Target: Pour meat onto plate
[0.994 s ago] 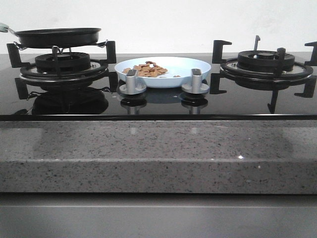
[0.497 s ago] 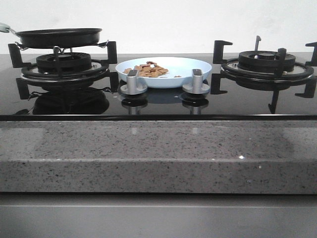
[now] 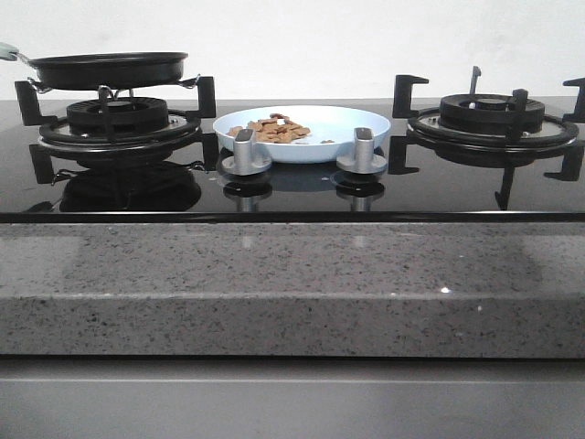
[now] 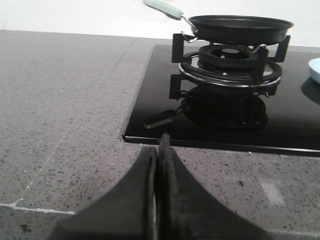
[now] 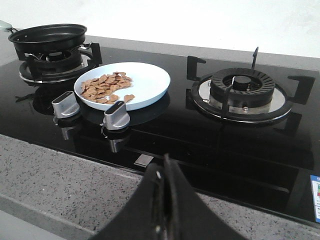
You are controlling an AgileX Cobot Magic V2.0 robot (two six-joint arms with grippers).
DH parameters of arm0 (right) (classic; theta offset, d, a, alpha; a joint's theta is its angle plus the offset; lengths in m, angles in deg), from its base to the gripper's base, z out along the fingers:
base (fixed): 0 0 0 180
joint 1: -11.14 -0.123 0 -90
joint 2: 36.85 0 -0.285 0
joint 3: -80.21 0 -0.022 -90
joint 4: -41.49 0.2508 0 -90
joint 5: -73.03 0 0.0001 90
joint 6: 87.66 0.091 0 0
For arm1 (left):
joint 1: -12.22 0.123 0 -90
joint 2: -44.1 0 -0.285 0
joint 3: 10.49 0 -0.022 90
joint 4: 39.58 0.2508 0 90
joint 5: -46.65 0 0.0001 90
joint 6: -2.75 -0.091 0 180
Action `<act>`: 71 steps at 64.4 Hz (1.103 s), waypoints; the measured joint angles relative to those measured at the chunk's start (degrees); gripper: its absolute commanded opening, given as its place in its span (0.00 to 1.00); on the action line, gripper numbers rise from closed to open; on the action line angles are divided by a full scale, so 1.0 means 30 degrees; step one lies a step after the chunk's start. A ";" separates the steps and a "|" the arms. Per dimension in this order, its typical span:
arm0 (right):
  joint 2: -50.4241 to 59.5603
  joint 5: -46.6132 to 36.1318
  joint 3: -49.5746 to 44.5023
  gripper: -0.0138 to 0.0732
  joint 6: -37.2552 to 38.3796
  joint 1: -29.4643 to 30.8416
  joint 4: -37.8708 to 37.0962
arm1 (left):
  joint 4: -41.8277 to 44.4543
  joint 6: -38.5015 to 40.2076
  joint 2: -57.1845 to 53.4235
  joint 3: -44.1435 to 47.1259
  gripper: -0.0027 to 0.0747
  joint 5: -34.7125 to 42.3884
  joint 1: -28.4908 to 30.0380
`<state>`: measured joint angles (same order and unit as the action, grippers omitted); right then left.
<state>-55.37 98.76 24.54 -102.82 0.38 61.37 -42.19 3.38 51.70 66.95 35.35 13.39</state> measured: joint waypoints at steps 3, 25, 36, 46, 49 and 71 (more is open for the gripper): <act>0.0030 0.0000 0.0000 0.08 0.0000 0.0000 0.0000 | -0.0084 0.0000 0.0000 0.0000 0.01 0.0026 0.0084; 0.0030 0.0000 0.0000 0.08 0.0000 0.0000 0.0000 | -0.0168 0.0000 0.0000 0.0000 0.01 0.0026 0.0110; 0.0030 0.0000 0.0000 0.08 0.0000 0.0000 0.0000 | -0.0168 0.0000 0.0000 0.0000 0.01 0.0026 0.0110; 0.0030 0.0000 0.0000 0.08 -0.0032 0.0000 0.0000 | -0.0168 0.0000 0.0000 0.0000 0.01 0.0026 0.0110; 0.0030 0.0000 0.0000 0.08 -0.0032 0.0000 0.0000 | -0.0168 0.0000 0.0000 0.0000 0.01 0.0026 0.0110; 0.0440 -0.3546 -0.1561 0.08 0.0666 0.0554 -0.1577 | -0.0168 0.0000 0.0000 0.0000 0.01 0.0026 0.0110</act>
<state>-54.05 88.12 19.85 -100.83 2.04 56.64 -42.70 3.38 51.70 66.95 35.43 13.72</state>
